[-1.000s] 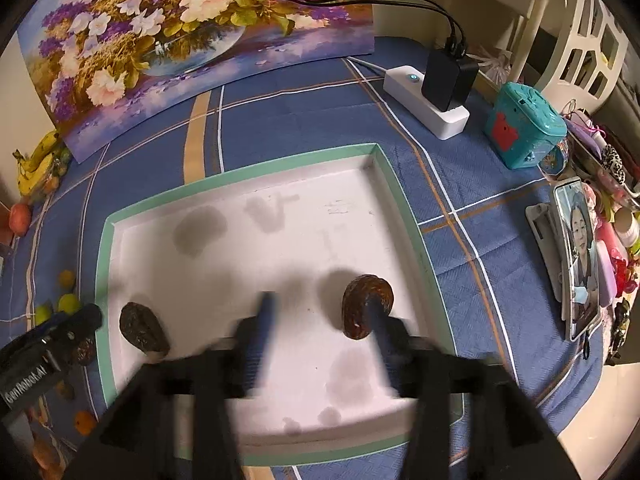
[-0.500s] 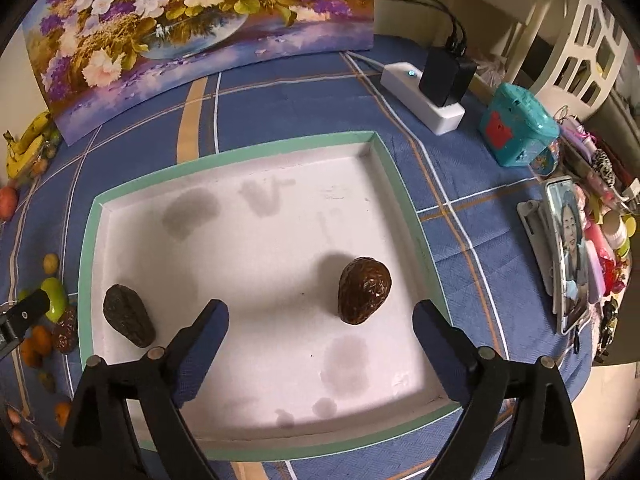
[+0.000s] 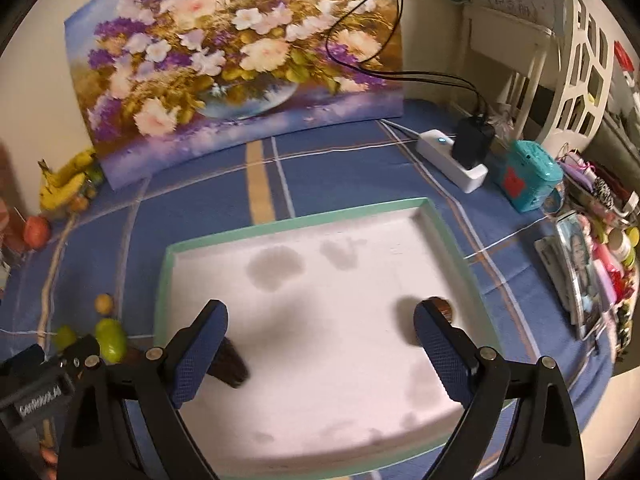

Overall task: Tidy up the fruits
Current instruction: 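Move the right tool back to the fruit and grasp a large date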

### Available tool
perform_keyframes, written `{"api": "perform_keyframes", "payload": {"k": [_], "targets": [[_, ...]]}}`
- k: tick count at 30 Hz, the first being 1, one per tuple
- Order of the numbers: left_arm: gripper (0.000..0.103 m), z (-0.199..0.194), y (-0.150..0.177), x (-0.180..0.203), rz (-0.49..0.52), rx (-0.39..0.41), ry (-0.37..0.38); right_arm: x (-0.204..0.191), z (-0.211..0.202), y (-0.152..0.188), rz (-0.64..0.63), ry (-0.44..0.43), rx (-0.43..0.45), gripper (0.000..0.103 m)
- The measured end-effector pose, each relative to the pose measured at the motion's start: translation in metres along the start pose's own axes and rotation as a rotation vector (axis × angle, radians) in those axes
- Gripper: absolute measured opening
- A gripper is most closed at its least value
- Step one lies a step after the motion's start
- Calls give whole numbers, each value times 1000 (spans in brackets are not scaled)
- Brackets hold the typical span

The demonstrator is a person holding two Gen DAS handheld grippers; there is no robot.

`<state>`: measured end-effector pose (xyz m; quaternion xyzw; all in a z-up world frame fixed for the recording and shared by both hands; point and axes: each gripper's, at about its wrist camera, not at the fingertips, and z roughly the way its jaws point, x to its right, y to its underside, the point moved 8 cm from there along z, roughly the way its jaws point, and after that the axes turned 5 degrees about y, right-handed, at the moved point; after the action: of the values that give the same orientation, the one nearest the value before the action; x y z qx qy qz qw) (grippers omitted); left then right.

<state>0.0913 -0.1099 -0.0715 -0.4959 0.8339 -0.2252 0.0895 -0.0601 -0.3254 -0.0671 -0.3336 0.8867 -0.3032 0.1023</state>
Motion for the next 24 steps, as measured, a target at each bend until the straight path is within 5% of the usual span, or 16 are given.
{"api": "perform_keyframes", "payload": {"k": [13,24], "targets": [[103,-3,4,-144,-207,8,-81,-109,-8,44,-18,-193,-38,94],[103,14,18,-159,-271,-51,27,-176,2,75,-101,-271,-115,94]]}}
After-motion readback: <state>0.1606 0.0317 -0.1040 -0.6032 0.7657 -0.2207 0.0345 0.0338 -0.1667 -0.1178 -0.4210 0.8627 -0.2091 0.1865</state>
